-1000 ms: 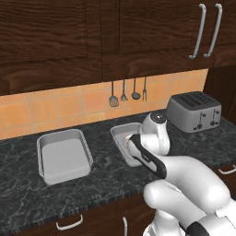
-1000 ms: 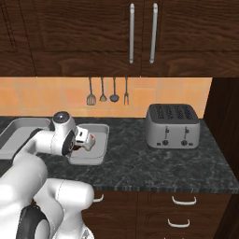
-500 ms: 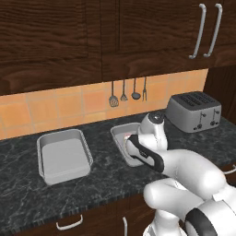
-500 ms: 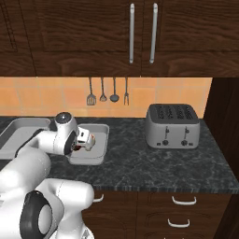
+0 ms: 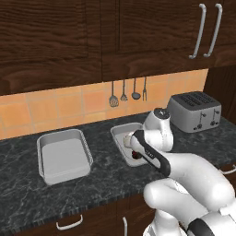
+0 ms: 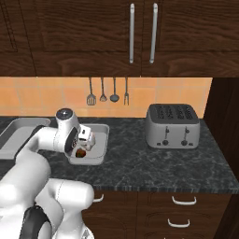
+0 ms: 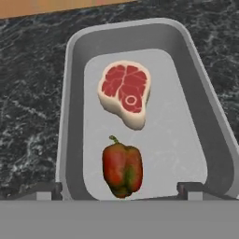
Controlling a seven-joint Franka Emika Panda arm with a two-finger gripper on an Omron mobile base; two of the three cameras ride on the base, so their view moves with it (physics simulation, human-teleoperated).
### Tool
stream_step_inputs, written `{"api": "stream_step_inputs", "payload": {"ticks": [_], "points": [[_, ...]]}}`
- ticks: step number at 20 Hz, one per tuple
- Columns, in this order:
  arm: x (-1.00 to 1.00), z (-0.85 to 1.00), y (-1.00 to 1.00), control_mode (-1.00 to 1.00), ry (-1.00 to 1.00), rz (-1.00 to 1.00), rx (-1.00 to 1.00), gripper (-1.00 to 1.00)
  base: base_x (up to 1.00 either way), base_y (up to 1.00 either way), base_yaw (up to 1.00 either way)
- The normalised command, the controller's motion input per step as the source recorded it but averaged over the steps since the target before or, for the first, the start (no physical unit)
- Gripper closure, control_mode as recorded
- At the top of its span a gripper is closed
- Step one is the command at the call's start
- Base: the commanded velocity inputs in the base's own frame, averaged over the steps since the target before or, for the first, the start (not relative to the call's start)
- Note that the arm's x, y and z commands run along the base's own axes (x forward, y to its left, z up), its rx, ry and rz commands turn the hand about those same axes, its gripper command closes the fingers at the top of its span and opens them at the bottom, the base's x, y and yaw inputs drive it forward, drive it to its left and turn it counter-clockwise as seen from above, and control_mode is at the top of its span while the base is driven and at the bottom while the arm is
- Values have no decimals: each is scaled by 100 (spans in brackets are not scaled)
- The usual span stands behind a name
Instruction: Place one bell pepper and one steak in each tupperware on the nearby counter, to pack two identical lunches.
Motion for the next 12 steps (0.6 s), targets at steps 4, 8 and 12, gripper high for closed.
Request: {"api": "stream_step_inputs", "payload": {"ticks": [4,8,12], "points": [[-74,85,-40,-100,-19,0,7,-100,0,0,0],[-79,26,-11,-100,-13,-1,0,-100,0,0,0],[-97,33,0,-100,-13,-2,0,-100,0,0,0]]}}
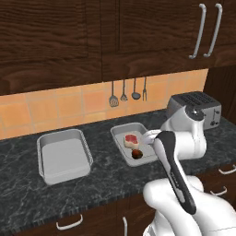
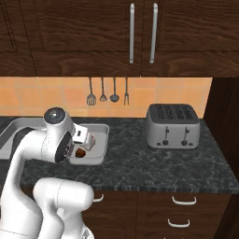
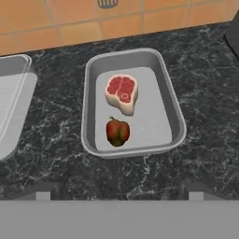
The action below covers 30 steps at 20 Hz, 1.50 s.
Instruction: Place one bell pepper and one steak in each tupperware on the nearby counter, to pack two identical lunches.
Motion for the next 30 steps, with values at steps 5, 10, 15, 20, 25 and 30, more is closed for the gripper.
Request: {"api": "stream_step_inputs", "payload": {"ticks": [5,10,15,20,25,30], "points": [[-74,12,0,100,0,-4,0,-100,-20,0,-2],[0,0,0,100,0,0,0,-100,-69,-33,-11],[0,0,0,100,0,0,0,-100,-2,-99,-12],[0,0,0,100,0,0,0,-100,0,-100,-1],[0,0,0,100,0,0,0,-100,-59,-60,9],[0,0,0,100,0,0,0,-100,-45,-75,6]]}}
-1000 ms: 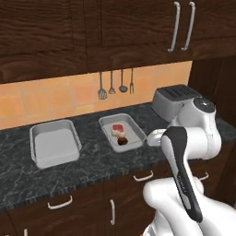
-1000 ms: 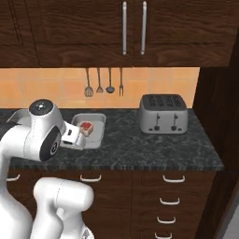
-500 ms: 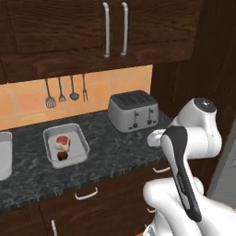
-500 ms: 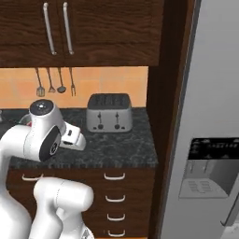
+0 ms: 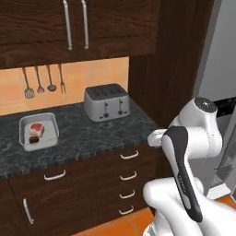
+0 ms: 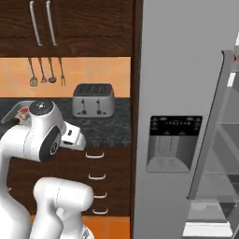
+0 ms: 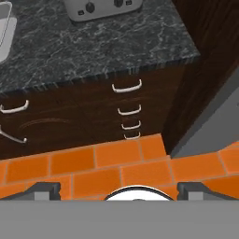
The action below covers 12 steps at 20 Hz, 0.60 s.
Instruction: Place one bell pepper and one steak in each tupperware on the nearby counter, to pack two identical lunches.
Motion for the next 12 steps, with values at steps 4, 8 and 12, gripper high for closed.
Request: {"api": "stream_step_inputs", "payload": {"ticks": [4,8,12], "points": [[0,0,0,100,0,0,0,-100,0,-100,0],[0,0,0,100,0,0,0,-100,0,-100,0],[0,0,0,100,0,0,0,-100,0,-100,0]]}}
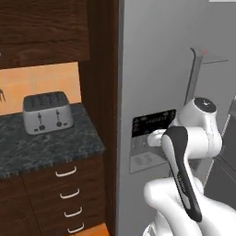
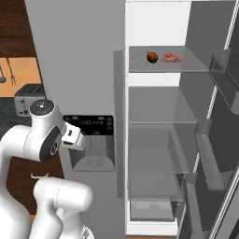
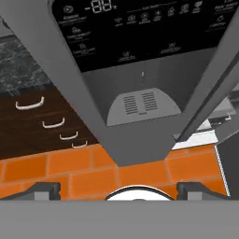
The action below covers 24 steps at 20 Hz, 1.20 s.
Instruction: Place one bell pepper and one steak in each tupperware on the nearby counter, to pack two identical lunches.
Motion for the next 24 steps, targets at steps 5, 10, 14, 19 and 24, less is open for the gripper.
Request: {"api": "stream_step_inputs", "payload": {"ticks": [5,10,14,19,24], "points": [[0,0,0,100,0,0,0,-100,1,-89,0],[0,0,0,100,0,0,0,-100,18,-43,0],[0,0,0,100,0,0,0,-100,22,-34,0],[0,0,0,100,0,0,0,-100,25,-35,0],[0,0,0,100,0,0,0,-100,31,-29,0]]}}
